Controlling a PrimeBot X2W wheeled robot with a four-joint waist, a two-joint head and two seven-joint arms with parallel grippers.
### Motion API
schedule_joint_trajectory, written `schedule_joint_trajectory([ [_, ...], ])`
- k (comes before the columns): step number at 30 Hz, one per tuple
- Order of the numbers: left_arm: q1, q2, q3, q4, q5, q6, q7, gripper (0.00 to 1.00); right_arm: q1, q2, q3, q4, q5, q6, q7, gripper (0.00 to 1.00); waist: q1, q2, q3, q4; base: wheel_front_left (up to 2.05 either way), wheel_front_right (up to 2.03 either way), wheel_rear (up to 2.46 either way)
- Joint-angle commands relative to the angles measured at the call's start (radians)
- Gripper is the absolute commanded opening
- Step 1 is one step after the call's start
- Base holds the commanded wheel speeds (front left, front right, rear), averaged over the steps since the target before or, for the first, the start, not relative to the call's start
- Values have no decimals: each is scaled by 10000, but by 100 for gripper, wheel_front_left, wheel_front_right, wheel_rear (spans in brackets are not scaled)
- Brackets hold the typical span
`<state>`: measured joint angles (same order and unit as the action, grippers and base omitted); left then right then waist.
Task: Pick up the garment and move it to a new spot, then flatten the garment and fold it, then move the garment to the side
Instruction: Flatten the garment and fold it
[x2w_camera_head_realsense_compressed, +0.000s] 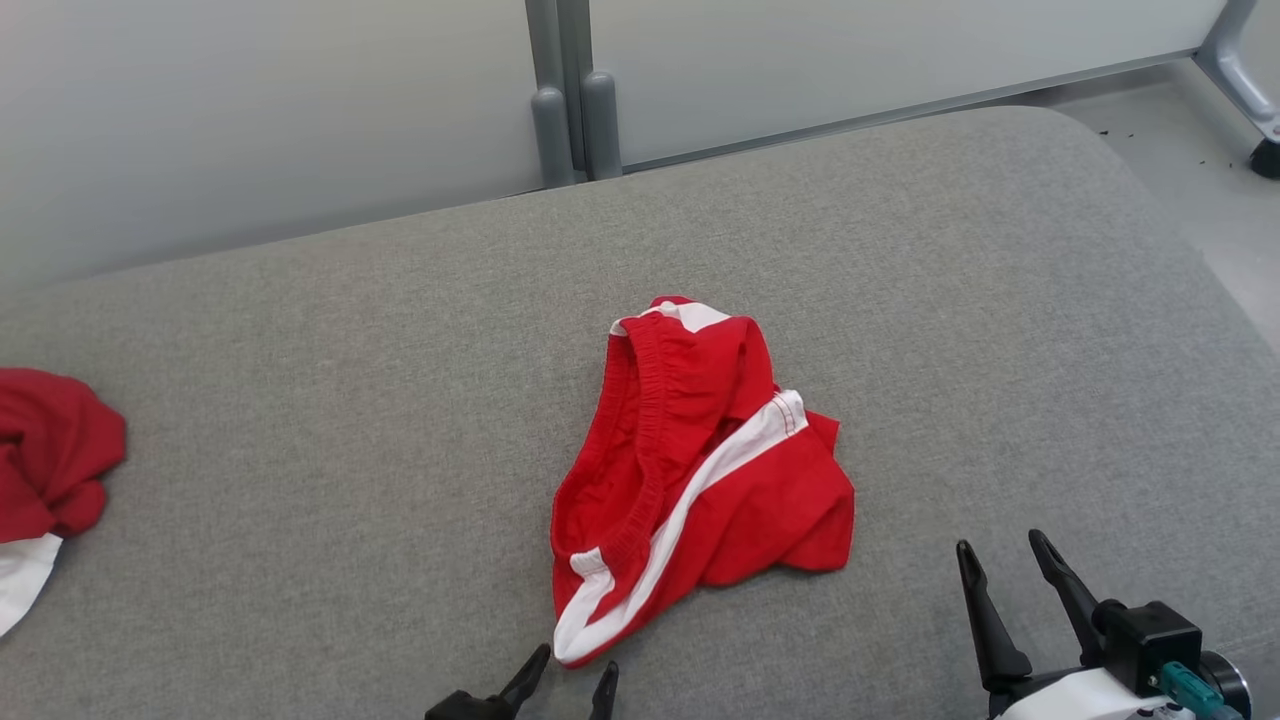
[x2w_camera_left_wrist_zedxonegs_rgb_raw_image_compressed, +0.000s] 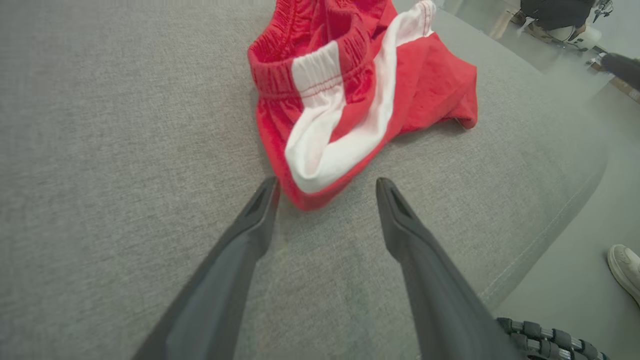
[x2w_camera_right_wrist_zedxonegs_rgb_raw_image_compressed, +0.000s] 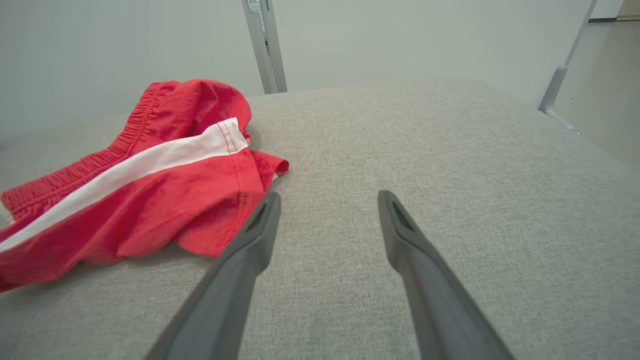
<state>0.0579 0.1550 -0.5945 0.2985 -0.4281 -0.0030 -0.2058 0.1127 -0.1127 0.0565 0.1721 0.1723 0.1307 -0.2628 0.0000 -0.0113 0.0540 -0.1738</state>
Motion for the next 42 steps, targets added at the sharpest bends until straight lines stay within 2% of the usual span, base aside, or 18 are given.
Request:
schedule_joint_trajectory([
  [1,175,180,-30,-317,100,46,180,100,95,-30,0,24,-34,1,-29,100,0,113,-55,-64,0,0,0],
  [6,-4,901,-44,-2732,268,283,1491,100,92,19,-37,-23,-23,1,-29,100,0,113,-4,-85,0,0,0],
  [10,-635,1190,-63,-3352,318,137,2355,100,-28,91,45,36,-25,1,-29,100,0,113,-14,-152,0,0,0],
  [17,-1956,1447,-381,-2501,246,-576,3671,100,-157,97,200,87,-6,1,-27,100,0,113,-4,-470,0,0,0],
  [26,-2923,1594,-596,-982,27,-978,4227,100,-142,160,218,131,43,1,-27,100,0,113,38,-923,0,0,0],
  [27,-2984,1629,-649,-838,-31,-1019,4287,68,-126,162,218,134,44,1,-29,100,0,113,36,-958,0,0,0],
  [28,-3031,1667,-680,-707,-95,-1048,4316,45,-121,168,211,142,39,1,-29,100,0,113,35,-996,0,0,0],
  [30,-3060,1662,-738,-465,-279,-1103,4387,18,-115,174,202,136,36,1,-29,100,0,113,33,-1055,0,0,0],
  [31,-3058,1621,-727,-373,-411,-1119,4346,0,-112,176,191,129,37,1,-29,100,0,113,35,-1075,0,0,0],
  [34,-2985,1452,-458,-126,-799,-1097,4100,0,-87,172,159,107,32,1,-29,100,0,113,25,-1089,0,0,0],
  [38,-2836,882,624,-220,-1534,-271,3106,0,-5,165,72,68,-2,1,-29,100,0,113,-8,-1009,0,0,0],
  [42,-2579,626,1544,-529,-1863,517,2150,0,85,190,51,58,-5,1,-29,100,0,113,-28,-819,0,0,0],
])
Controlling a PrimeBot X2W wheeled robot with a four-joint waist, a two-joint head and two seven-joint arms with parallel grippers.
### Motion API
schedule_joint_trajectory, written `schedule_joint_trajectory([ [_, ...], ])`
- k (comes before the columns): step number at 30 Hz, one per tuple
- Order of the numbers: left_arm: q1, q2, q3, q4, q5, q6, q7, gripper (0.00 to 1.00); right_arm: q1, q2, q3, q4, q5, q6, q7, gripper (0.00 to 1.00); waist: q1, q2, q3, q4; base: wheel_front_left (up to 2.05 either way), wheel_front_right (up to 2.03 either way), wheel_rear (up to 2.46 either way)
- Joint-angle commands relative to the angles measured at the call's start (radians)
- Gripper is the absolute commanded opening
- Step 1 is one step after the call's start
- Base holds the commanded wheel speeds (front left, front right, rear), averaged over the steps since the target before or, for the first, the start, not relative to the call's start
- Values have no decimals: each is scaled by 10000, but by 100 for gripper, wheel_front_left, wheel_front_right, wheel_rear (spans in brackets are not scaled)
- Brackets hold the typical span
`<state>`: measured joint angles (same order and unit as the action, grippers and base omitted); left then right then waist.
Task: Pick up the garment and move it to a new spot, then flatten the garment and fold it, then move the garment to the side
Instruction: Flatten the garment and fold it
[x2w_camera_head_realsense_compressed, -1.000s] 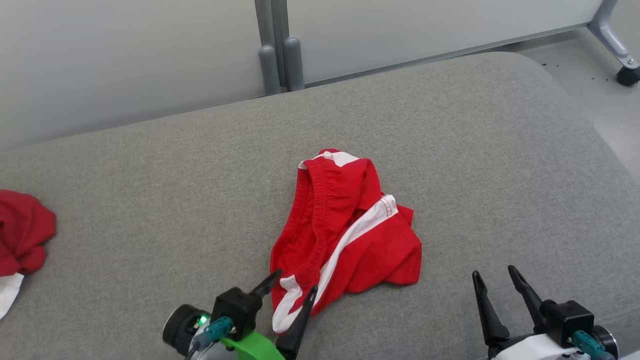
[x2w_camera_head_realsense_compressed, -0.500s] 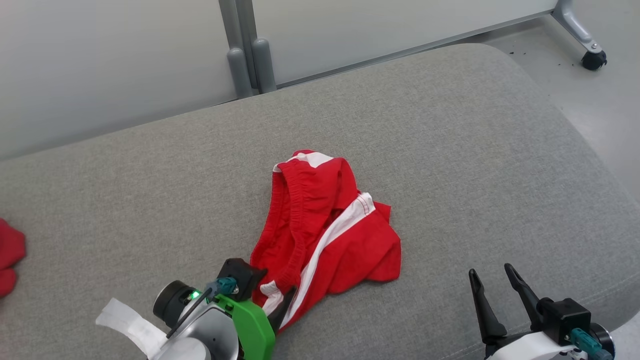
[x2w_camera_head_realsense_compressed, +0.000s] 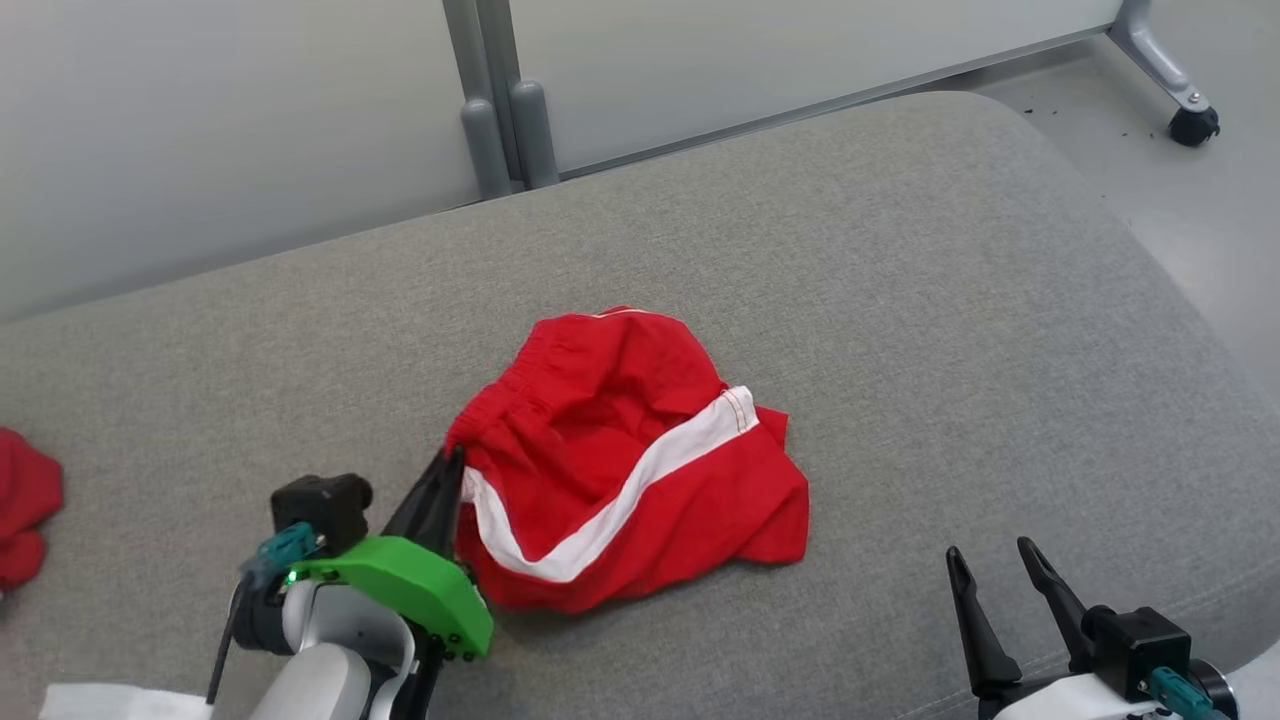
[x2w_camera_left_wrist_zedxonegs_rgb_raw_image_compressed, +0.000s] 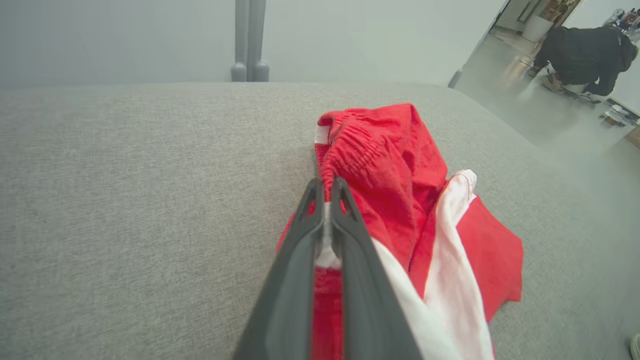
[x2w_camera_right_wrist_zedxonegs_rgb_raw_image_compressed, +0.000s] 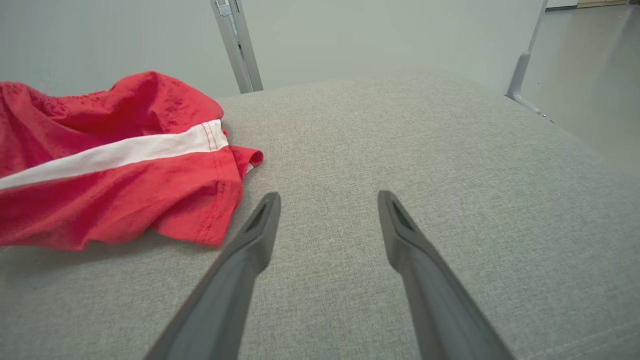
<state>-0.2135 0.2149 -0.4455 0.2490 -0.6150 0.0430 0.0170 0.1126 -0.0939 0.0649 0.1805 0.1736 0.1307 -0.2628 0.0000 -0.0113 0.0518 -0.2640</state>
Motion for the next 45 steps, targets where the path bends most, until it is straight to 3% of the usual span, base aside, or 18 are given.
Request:
schedule_joint_trajectory([
  [1,195,6,235,-142,-39,238,-288,0,93,-3,-47,-35,-18,1,-29,100,0,113,0,153,0,0,0],
  [8,1567,58,1145,-814,-208,1291,-1252,0,195,23,-130,-62,-43,1,-29,100,0,113,5,616,0,0,0],
  [17,2991,76,795,-464,-381,1446,-1013,2,80,-58,-70,-52,-15,1,-29,100,0,113,131,1274,0,0,0],
  [20,3051,26,781,-393,-415,1446,-1090,28,125,-100,-32,-47,-29,1,-29,100,0,113,105,1470,0,0,0],
  [21,3047,24,777,-370,-399,1454,-1119,43,136,-115,-11,-43,-31,1,-29,100,0,113,97,1517,0,0,0],
  [23,3012,3,783,-369,-356,1464,-1238,98,156,-136,-10,-36,-42,1,-29,100,0,113,75,1600,0,0,0],
  [37,3322,263,838,-874,0,1514,-2092,100,300,-265,-89,-407,-123,1,-29,100,0,113,-106,1810,0,0,0],
  [45,3538,667,918,-923,760,1389,-2681,100,603,-400,-513,-739,-246,1,-29,100,0,113,-360,2400,0,0,0],
])
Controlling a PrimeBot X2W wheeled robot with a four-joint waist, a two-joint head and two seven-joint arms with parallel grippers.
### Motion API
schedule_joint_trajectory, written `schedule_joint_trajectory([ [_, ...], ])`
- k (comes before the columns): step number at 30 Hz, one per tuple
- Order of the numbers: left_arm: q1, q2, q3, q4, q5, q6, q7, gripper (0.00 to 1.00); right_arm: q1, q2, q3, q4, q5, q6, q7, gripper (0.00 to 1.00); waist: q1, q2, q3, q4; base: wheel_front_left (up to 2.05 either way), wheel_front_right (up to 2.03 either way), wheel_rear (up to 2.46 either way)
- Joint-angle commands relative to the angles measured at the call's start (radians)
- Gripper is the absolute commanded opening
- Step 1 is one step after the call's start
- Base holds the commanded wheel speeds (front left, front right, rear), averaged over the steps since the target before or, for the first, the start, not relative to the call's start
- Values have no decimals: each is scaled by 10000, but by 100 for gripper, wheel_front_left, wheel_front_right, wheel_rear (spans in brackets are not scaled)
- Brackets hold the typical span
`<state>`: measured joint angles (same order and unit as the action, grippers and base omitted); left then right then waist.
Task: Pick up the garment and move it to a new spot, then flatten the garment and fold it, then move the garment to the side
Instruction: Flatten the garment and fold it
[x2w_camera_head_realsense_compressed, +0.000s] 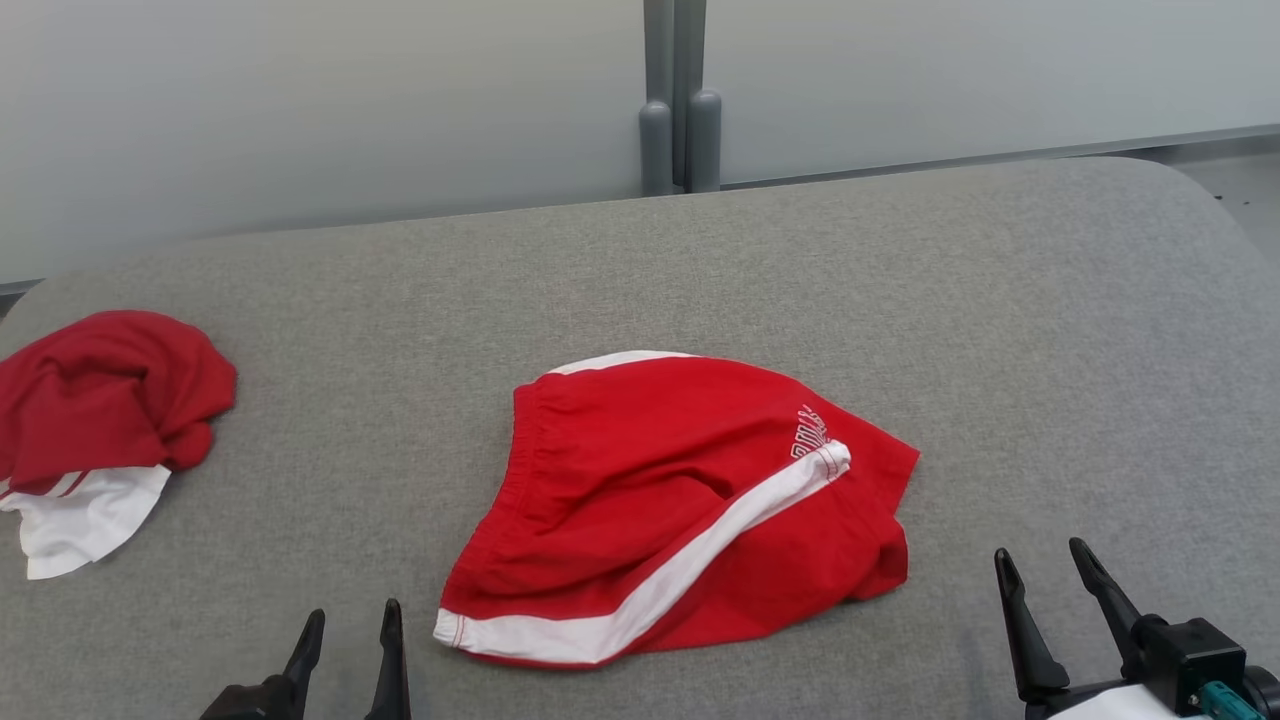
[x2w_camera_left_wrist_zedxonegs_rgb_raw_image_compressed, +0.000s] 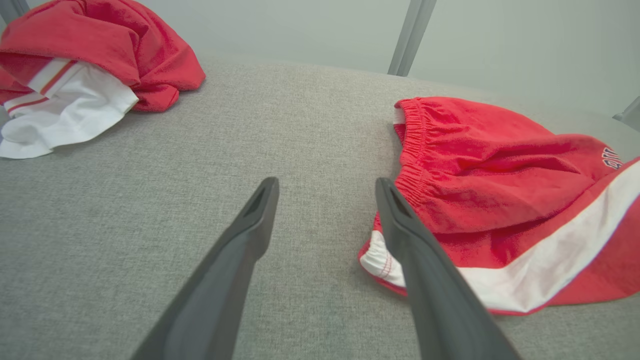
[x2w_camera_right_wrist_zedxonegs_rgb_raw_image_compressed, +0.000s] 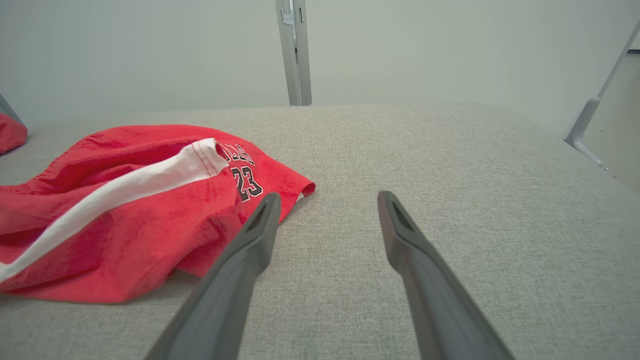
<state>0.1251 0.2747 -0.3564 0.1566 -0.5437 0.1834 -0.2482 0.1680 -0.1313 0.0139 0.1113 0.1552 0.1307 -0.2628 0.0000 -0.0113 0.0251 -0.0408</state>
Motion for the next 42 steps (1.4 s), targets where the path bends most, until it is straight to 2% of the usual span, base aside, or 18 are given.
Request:
schedule_joint_trajectory([
  [1,149,105,32,36,144,-89,-81,100,67,-46,-16,-73,-80,1,-29,100,0,113,-116,256,0,0,0],
  [8,279,146,383,115,725,-460,-173,100,-44,-176,-42,-258,-159,1,-28,100,0,113,-287,717,0,0,0],
  [20,868,-540,1616,-150,1659,-1438,-173,100,89,-292,-58,-352,-273,1,-28,100,0,113,-772,1107,0,0,0],
  [33,1367,-1116,2603,-364,2371,-2500,-174,100,252,-287,-74,-360,-380,1,-28,100,0,113,-910,997,0,0,0],
  [42,1070,-1411,2848,-340,2758,-2865,-173,100,333,-188,-109,-205,-467,1,-28,100,0,113,-842,937,0,0,0],
])
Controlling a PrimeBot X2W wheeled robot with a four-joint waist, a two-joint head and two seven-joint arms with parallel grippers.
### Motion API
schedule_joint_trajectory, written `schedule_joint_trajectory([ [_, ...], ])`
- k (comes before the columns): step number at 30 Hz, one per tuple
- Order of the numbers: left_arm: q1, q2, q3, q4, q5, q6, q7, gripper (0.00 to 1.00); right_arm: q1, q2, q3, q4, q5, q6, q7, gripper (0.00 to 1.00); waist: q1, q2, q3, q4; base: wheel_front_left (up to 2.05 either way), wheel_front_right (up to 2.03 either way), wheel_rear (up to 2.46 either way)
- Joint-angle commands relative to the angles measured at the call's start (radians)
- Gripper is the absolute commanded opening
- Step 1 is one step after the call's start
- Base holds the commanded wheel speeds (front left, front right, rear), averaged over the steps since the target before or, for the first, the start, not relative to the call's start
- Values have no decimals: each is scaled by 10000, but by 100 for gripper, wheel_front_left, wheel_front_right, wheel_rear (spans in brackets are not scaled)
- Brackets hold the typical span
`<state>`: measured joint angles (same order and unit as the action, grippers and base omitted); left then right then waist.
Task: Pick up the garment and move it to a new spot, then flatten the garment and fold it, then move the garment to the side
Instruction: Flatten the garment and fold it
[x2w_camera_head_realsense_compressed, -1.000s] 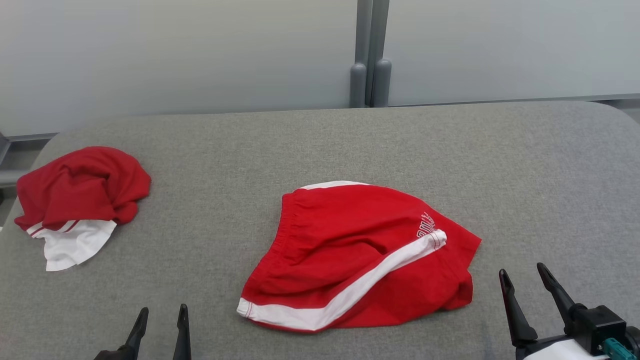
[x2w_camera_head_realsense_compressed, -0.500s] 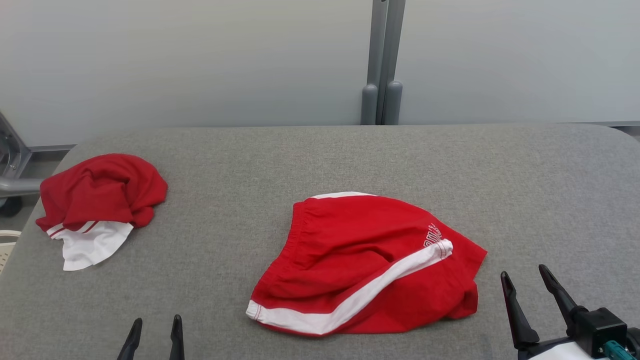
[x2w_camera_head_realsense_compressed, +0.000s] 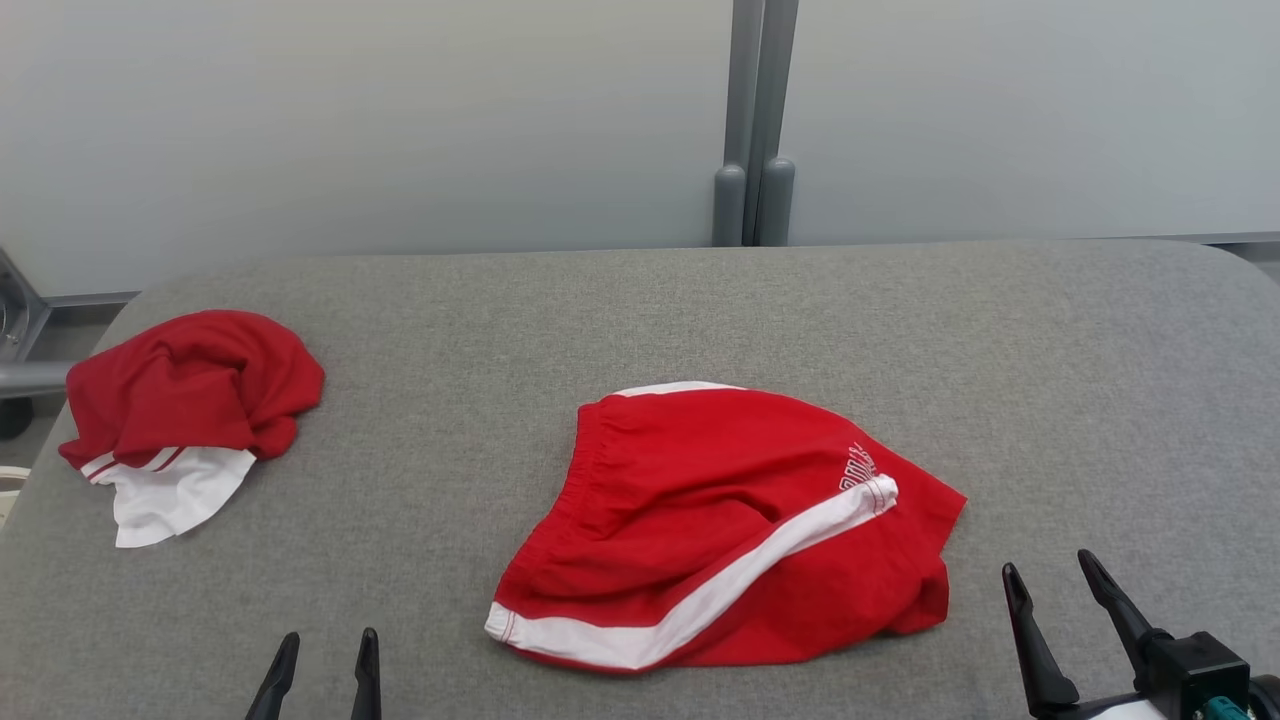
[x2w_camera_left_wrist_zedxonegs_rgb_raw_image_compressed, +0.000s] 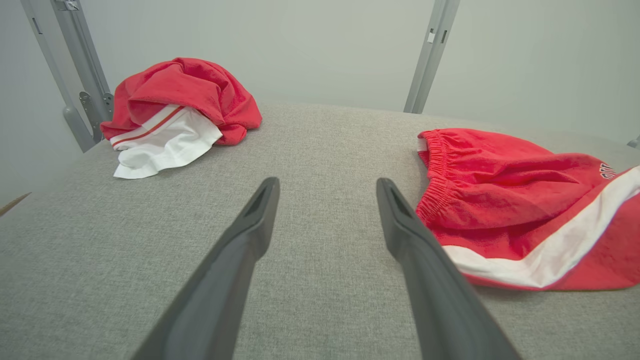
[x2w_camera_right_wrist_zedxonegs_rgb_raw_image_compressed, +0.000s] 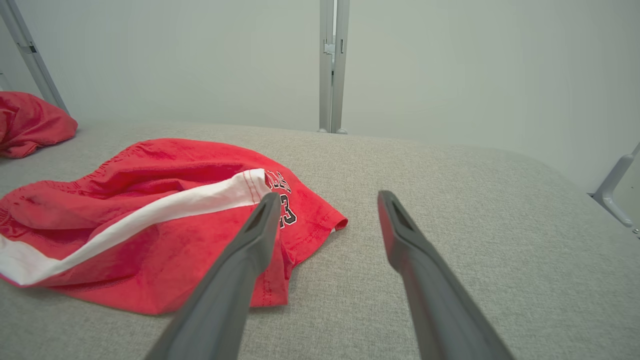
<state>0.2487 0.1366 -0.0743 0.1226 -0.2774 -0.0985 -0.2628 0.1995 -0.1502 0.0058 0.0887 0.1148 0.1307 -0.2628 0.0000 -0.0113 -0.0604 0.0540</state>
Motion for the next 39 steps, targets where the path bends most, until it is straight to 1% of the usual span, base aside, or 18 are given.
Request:
schedule_joint_trajectory([
  [1,-174,-57,49,-1,121,-63,-28,100,5,2,-27,22,-69,1,-28,100,0,113,22,-23,0,0,0],
  [10,-197,-261,177,62,261,-236,-29,100,-19,18,-52,81,-34,1,-28,100,0,113,37,-88,0,0,0],
  [19,-147,-436,207,128,242,-293,-28,100,-99,91,77,119,30,1,-28,100,0,113,-45,-95,0,0,0],
  [22,-209,-448,8,260,139,-318,-28,100,-237,-12,280,133,118,1,-28,100,0,113,-55,-104,0,0,0],
  [24,-397,-233,-420,376,-19,-323,93,100,-464,-91,541,306,493,1,-28,100,0,113,-41,-114,0,0,0],
  [25,-397,-233,-420,376,-19,-323,93,100,-464,-91,541,306,493,1,-28,100,0,113,-41,-114,0,0,0],
  [26,-476,-159,-654,393,-148,-328,261,100,-555,-121,701,455,712,1,-27,100,0,113,-14,-117,0,0,0],
  [27,-663,88,-1194,373,-470,-333,702,100,-913,-489,1067,761,982,-7,-27,100,0,113,53,-104,0,0,0],
  [28,-663,88,-1194,373,-470,-333,702,100,-913,-489,1067,761,982,-7,-27,100,0,113,53,-104,0,0,0],
  [31,-1063,534,-1694,361,-893,-325,1270,100,-1625,-938,1852,1291,1469,-4,268,100,0,113,220,-127,0,0,0],
  [34,-1434,818,-2074,452,-1207,-328,1992,100,-2442,-1447,2659,1676,1969,-4,1077,100,0,113,417,-160,0,0,0],
  [35,-1630,919,-2140,483,-1399,-329,2367,100,-3005,-1674,3181,1808,2388,-4,1661,100,0,113,497,-178,0,0,0],
  [39,-1959,1068,-2250,396,-1603,-330,2915,100,-3929,-2189,3951,1834,2992,-4,2564,100,0,113,731,-129,0,0,0],
])
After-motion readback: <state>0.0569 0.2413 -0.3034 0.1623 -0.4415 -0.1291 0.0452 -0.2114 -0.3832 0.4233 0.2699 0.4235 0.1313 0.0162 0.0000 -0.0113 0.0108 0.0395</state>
